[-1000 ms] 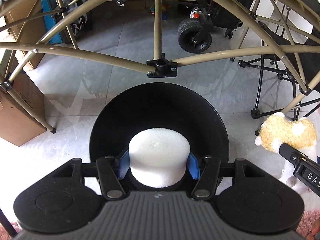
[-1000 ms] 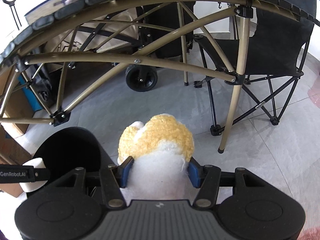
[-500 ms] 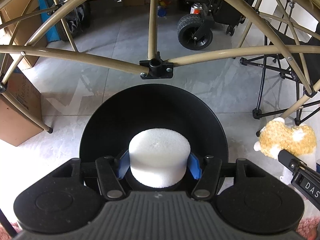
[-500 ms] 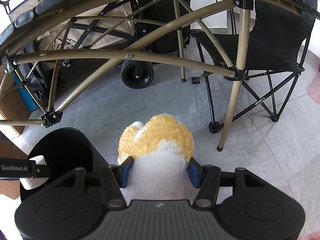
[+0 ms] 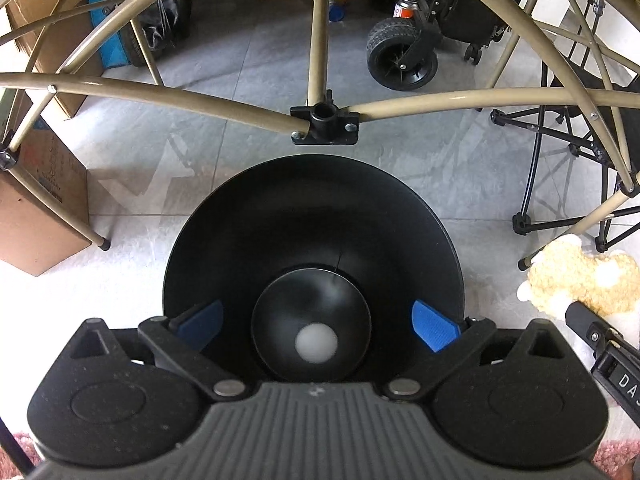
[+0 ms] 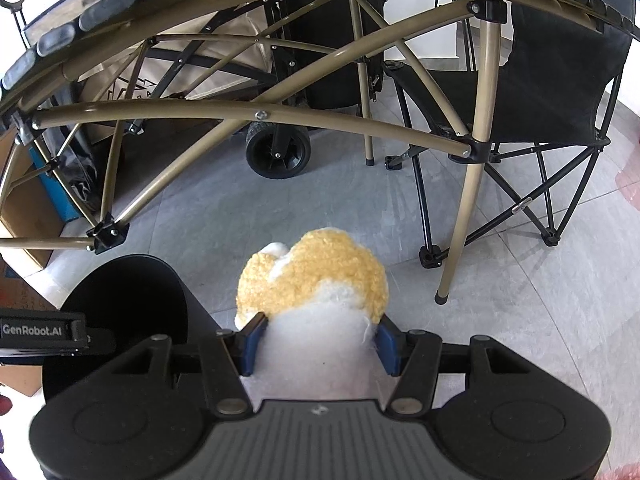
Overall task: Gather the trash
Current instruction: 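Move the right tool over the bin and open it to drop the plush toy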
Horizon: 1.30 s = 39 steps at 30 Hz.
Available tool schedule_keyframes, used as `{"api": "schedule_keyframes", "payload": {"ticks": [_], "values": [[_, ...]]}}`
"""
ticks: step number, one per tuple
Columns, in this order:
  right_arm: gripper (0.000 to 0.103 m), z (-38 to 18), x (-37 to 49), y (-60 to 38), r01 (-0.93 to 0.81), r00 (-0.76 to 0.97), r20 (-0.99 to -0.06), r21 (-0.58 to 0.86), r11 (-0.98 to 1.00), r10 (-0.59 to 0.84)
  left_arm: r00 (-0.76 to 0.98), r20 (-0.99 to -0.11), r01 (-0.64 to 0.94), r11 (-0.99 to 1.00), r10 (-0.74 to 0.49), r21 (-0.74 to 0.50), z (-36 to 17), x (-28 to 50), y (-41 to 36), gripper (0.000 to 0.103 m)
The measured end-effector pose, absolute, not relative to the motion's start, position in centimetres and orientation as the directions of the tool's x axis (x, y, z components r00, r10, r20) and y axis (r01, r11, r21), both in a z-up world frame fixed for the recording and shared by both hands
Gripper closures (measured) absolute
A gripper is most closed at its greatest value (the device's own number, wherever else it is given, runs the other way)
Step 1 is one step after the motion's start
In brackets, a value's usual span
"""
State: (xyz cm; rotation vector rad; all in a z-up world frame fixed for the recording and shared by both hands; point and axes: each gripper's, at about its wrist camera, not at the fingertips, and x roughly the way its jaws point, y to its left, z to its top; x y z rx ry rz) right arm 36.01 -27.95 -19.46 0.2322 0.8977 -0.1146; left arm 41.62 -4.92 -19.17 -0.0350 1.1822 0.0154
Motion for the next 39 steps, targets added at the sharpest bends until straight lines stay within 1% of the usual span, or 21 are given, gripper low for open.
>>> {"api": "schedule_keyframes", "payload": {"ticks": [21, 29, 39], "values": [[0.048, -18.3, 35.8, -27.1, 0.163, 0.646, -0.764, 0.152, 0.975, 0.011, 0.374, -0.928, -0.046, 0.999, 0.002, -0.016, -18.4, 40.7, -3.6, 0.0], [0.048, -17.2, 36.0, -25.1, 0.112, 0.663, -0.748, 0.149, 0.982, 0.038, 0.385, -0.923, -0.066, 0.998, 0.004, -0.023, -17.8, 40.0, -1.8, 0.0], [0.048, -16.3, 36.4, -21.3, 0.029, 0.674, -0.734, 0.139, 0.99, 0.083, 0.399, -0.917, -0.128, 0.991, 0.022, -0.032, -16.8, 39.0, 1.9, 0.0]]}}
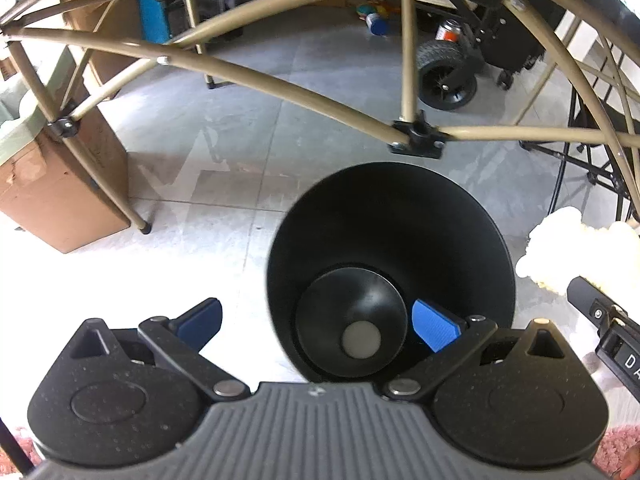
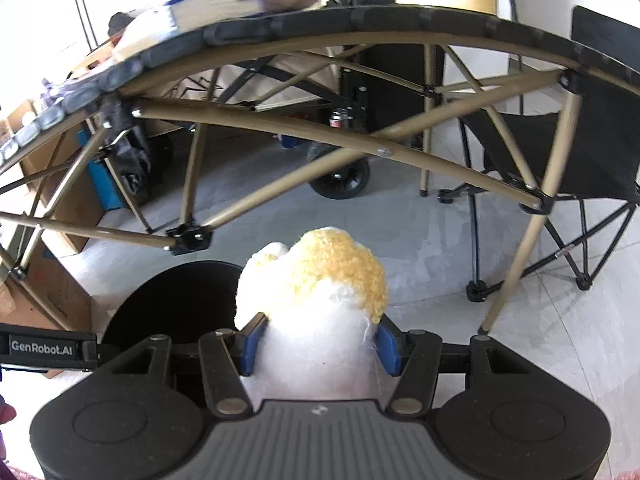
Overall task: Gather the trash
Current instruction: 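Move the right tool over the bin and open it to drop the plush toy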
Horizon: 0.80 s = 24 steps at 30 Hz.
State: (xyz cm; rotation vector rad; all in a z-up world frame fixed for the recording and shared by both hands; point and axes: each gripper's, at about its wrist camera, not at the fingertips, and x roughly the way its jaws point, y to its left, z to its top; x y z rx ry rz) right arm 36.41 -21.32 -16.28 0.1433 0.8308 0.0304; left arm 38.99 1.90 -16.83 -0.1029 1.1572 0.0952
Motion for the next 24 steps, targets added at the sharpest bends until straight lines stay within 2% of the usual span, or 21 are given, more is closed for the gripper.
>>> {"api": "schedule_keyframes", "payload": {"ticks": [24], "values": [[0.048, -17.4, 39.3, -10.3, -0.124, 0.578, -0.798, 0.122, 0.985, 0.172, 0.378, -0.922, -0.281, 0.959, 0.09, -0.021, -16.8, 36.8, 10.2, 0.0]]}}
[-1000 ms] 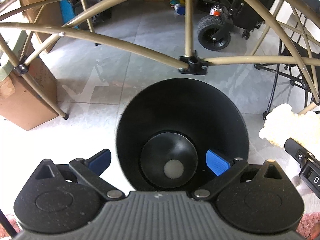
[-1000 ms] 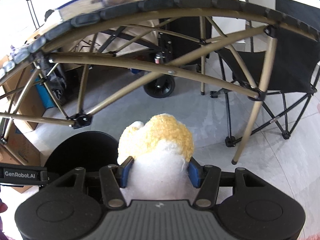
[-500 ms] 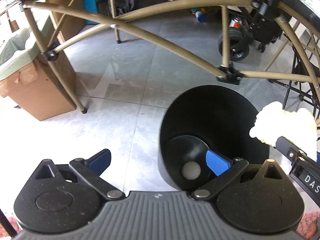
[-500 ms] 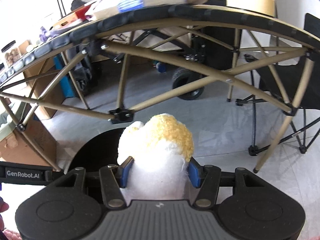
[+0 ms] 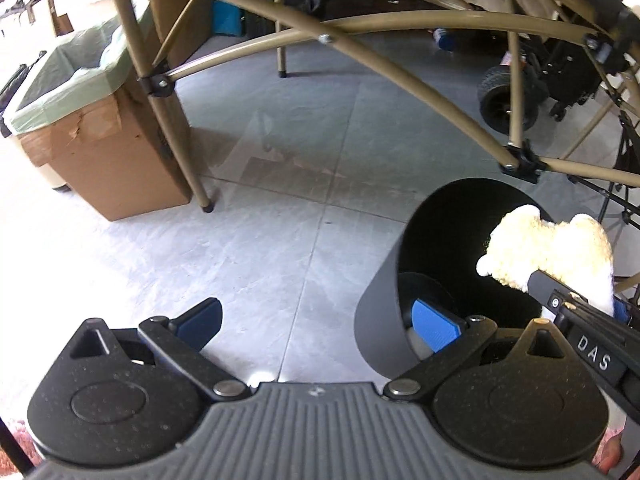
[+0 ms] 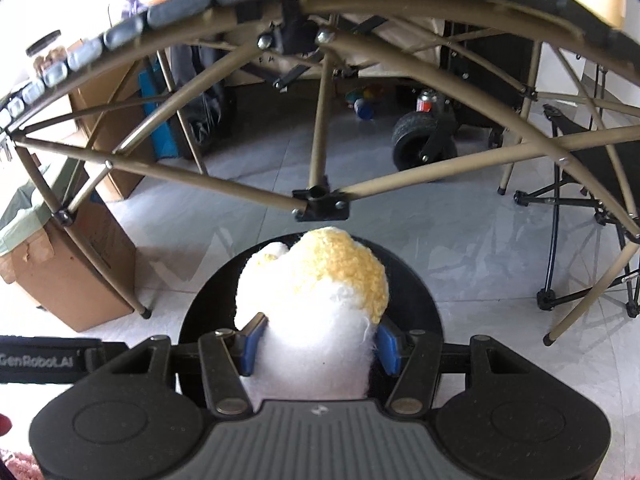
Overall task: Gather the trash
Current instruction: 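Move the right tool over the bin and open it to drop the plush toy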
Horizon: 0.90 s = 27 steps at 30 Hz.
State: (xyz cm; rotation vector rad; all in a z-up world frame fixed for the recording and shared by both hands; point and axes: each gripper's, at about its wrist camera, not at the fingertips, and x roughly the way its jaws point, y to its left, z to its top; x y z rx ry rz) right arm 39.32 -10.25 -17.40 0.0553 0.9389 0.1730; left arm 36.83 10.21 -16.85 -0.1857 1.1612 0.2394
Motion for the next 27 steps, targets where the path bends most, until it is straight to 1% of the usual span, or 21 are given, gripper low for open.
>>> {"api": "schedule_keyframes", "payload": {"ticks": [8, 19, 21, 23, 24, 25, 26, 27], "values": [[0.048, -19.1, 40.9, -8.7, -0.13, 0.503, -0.849, 0.114, 0.985, 0.164, 0.338, -0.935, -0.326, 0.945, 0.107, -0.01, -18.0, 36.8, 12.0, 0.0], [0.048, -19.8, 41.5, -8.4, -0.125, 0.468, -0.87, 0.11, 0.986, 0.156, 0.321, -0.94, -0.337, 0.941, 0.115, 0.0, -18.6, 36.6, 12.6, 0.0], [0.047, -19.9, 41.7, -8.5, -0.122, 0.462, -0.872, 0.116, 0.986, 0.16, 0.319, -0.941, -0.338, 0.941, 0.115, 0.001, -18.6, 36.6, 12.6, 0.0], [0.044, -19.9, 41.8, -8.5, -0.118, 0.456, -0.875, 0.119, 0.986, 0.161, 0.316, -0.942, -0.339, 0.941, 0.116, 0.002, -18.7, 36.6, 12.7, 0.0], [0.042, -19.9, 41.9, -8.6, -0.11, 0.46, -0.874, 0.118, 0.987, 0.155, 0.315, -0.942, -0.339, 0.941, 0.117, 0.003, -18.7, 36.6, 12.6, 0.0], [0.031, -19.8, 41.9, -8.7, -0.101, 0.465, -0.873, 0.111, 0.989, 0.146, 0.314, -0.942, -0.339, 0.941, 0.117, 0.004, -18.7, 36.6, 12.6, 0.0], [0.012, -19.8, 42.0, -8.8, -0.095, 0.472, -0.871, 0.1, 0.99, 0.133, 0.314, -0.942, -0.339, 0.941, 0.117, 0.004, -18.7, 36.7, 12.6, 0.0], [0.006, -19.7, 42.0, -8.8, -0.09, 0.482, -0.868, 0.089, 0.992, 0.121, 0.314, -0.942, -0.339, 0.941, 0.117, 0.004, -18.7, 36.7, 12.6, 0.0]]}}
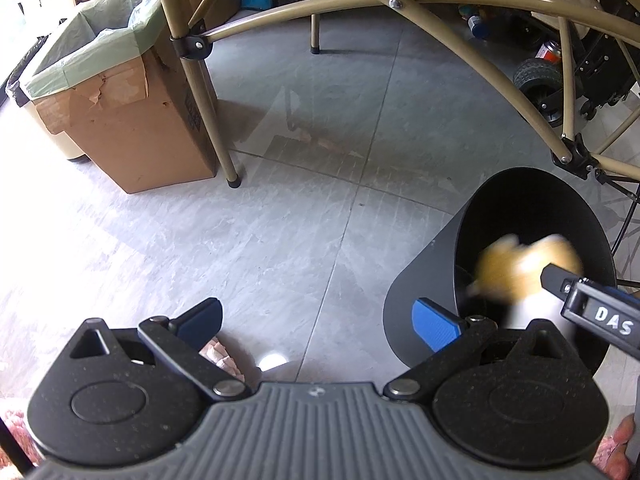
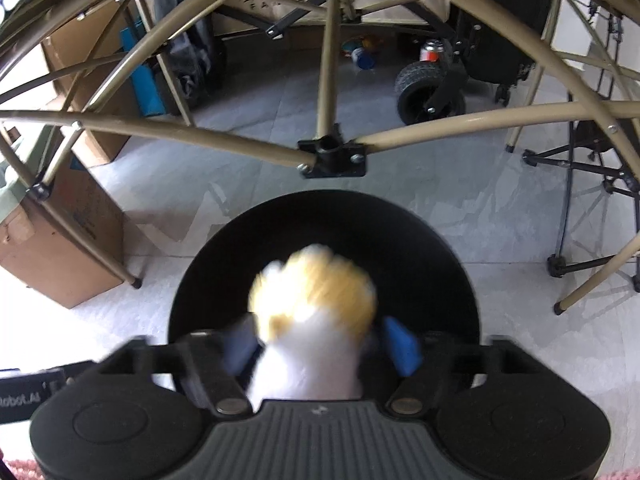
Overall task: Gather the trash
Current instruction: 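Move the right tool over the bin and open it to drop the plush toy, then raise both tools from the bin back toward the table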
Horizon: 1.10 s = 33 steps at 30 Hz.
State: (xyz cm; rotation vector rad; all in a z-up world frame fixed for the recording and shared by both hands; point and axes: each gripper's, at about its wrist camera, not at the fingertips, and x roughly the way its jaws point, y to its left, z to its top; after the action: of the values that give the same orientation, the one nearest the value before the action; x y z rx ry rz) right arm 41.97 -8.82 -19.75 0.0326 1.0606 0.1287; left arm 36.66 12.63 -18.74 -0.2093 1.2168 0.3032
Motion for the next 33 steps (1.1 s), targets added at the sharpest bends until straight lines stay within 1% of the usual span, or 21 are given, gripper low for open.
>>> {"api": "schedule_keyframes", "payload": {"ticks": [1, 10, 11, 23, 33], "values": [[0.002, -19.7, 41.9, -8.8, -0.088, 0.489, -0.865, 0.08, 0.993, 0.113, 0.313, -0.942, -0.339, 0.941, 0.117, 0.004, -18.8, 36.7, 12.6, 0.0], [0.002, -19.8, 41.9, -9.0, -0.09, 0.482, -0.871, 0.059, 0.994, 0.095, 0.312, -0.943, -0.34, 0.94, 0.117, 0.004, -18.8, 36.7, 12.7, 0.0], [0.0, -19.8, 42.0, -9.0, -0.09, 0.483, -0.871, 0.059, 0.994, 0.095, 0.313, -0.943, -0.339, 0.941, 0.116, 0.004, -18.8, 36.7, 12.7, 0.0], [0.0, -19.2, 41.7, -9.3, -0.096, 0.498, -0.861, 0.062, 0.993, 0.102, 0.324, -0.939, -0.338, 0.941, 0.114, -0.002, -18.5, 36.3, 12.7, 0.0], [0.0, -17.2, 40.6, -10.3, -0.097, 0.557, -0.823, 0.072, 0.993, 0.115, 0.381, -0.917, -0.329, 0.944, 0.12, -0.013, -16.7, 35.7, 11.9, 0.0]]}}
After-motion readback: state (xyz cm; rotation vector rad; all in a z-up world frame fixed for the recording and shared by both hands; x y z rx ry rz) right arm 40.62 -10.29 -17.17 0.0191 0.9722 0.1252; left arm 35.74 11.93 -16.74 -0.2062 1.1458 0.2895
